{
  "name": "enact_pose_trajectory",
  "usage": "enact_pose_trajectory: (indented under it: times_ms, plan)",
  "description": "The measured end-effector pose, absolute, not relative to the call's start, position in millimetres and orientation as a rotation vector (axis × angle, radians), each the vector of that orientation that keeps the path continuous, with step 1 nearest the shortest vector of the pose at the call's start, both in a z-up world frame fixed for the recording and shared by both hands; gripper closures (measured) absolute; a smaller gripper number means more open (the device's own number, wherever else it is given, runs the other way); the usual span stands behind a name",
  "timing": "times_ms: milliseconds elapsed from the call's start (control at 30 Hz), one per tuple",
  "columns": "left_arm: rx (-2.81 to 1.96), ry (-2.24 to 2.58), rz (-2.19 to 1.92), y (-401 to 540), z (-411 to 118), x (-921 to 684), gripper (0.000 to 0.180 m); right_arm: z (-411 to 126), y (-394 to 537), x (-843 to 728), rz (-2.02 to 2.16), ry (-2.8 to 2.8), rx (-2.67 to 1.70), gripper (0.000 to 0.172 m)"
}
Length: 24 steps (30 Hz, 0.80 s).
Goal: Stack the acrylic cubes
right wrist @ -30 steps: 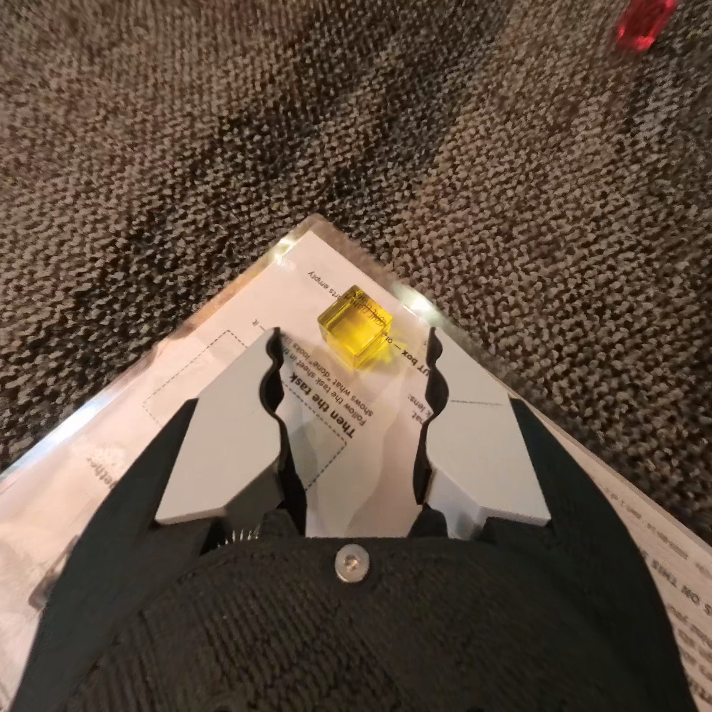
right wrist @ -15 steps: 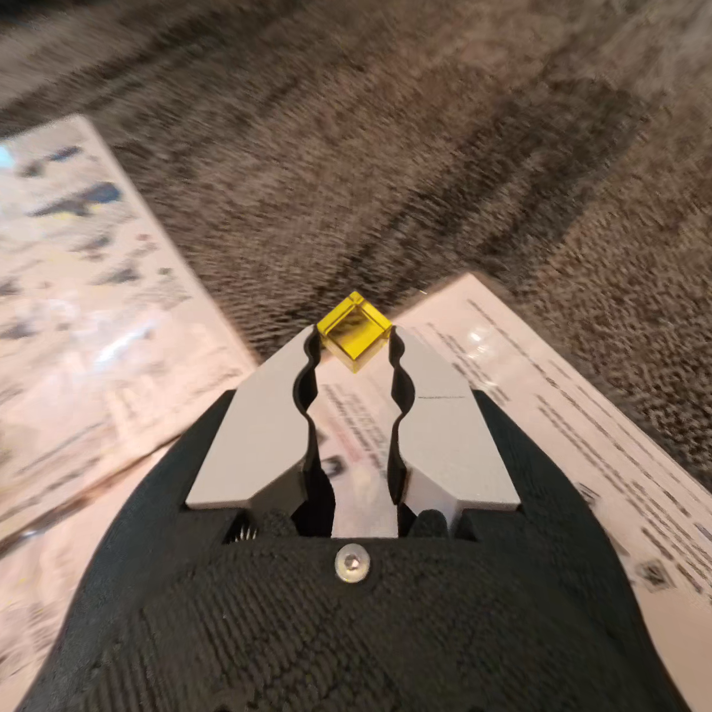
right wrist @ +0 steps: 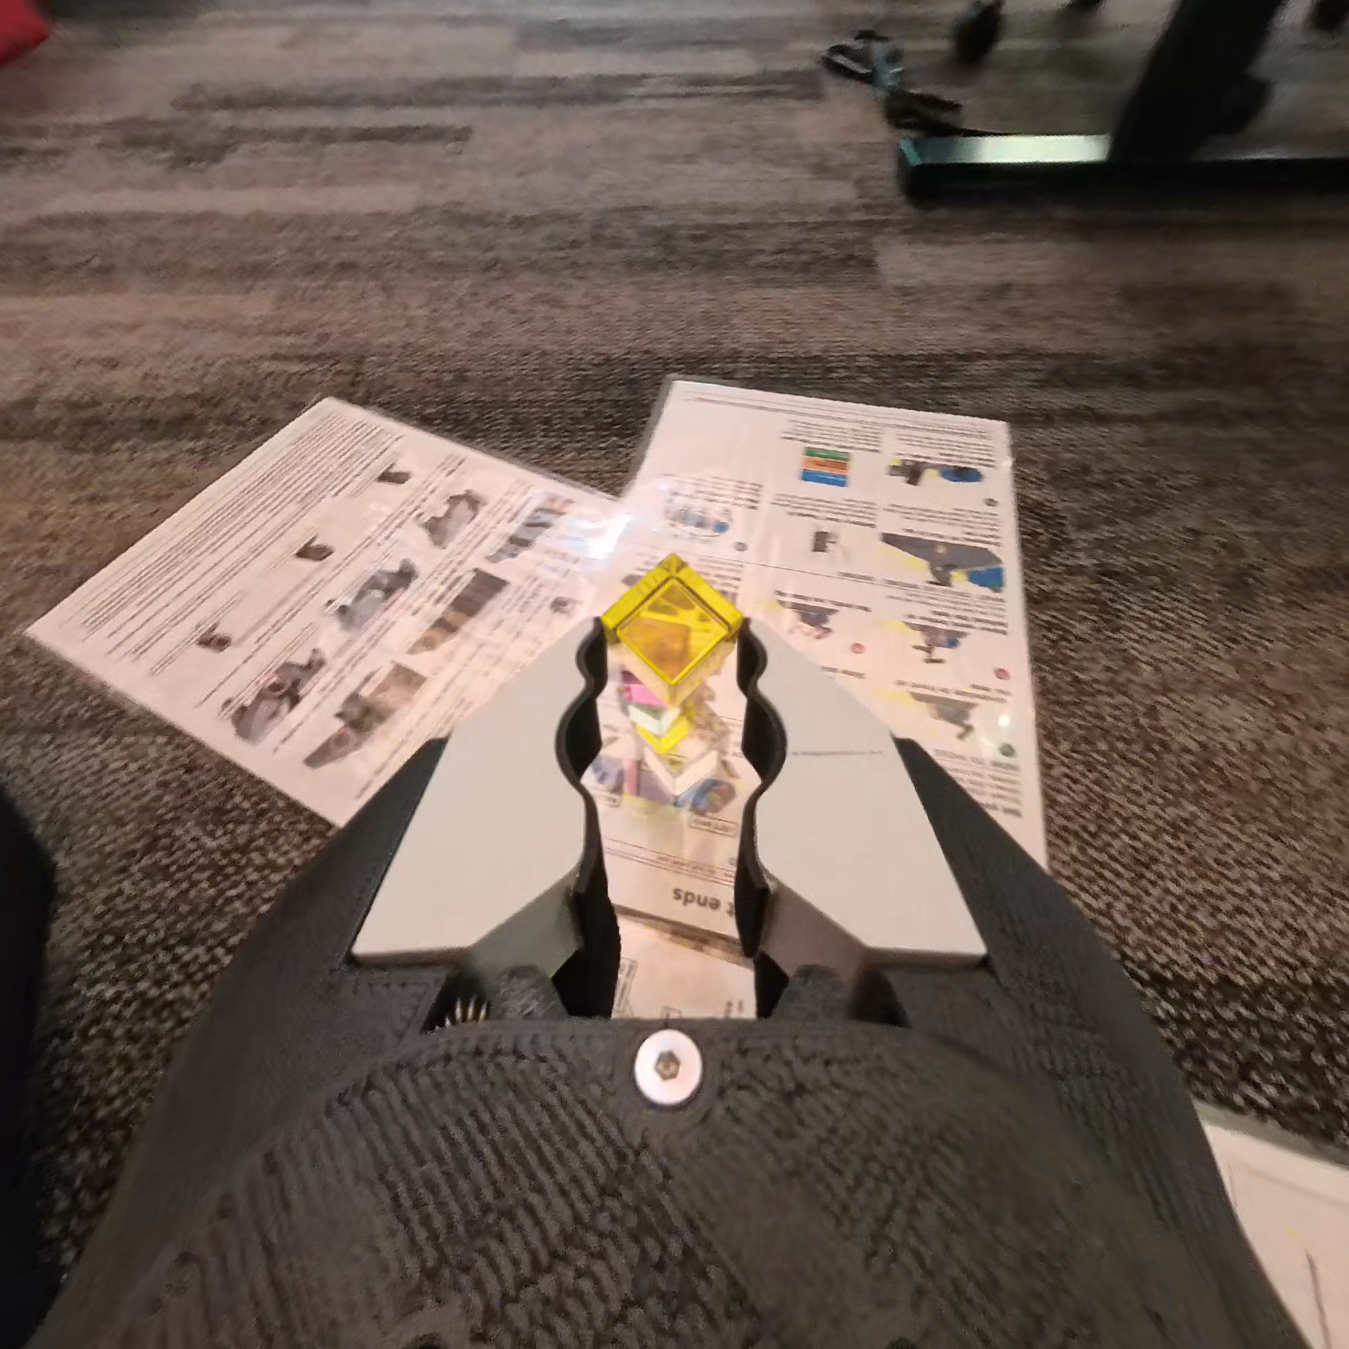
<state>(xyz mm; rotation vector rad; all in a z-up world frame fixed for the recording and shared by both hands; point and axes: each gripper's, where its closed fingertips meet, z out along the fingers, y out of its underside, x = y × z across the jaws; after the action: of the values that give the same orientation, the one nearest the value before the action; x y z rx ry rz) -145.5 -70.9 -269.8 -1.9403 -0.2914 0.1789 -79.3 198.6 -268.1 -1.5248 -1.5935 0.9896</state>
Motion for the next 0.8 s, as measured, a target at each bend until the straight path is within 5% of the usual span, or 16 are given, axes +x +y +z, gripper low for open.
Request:
enact_pose_trajectory:
  times_ms: [800]
  plan:
    - [-1.932, -0.291, 0.175, -70, -269, -146, 0.18, -333, 189, -116, 0.869, -1.739, -1.672, 0.133]
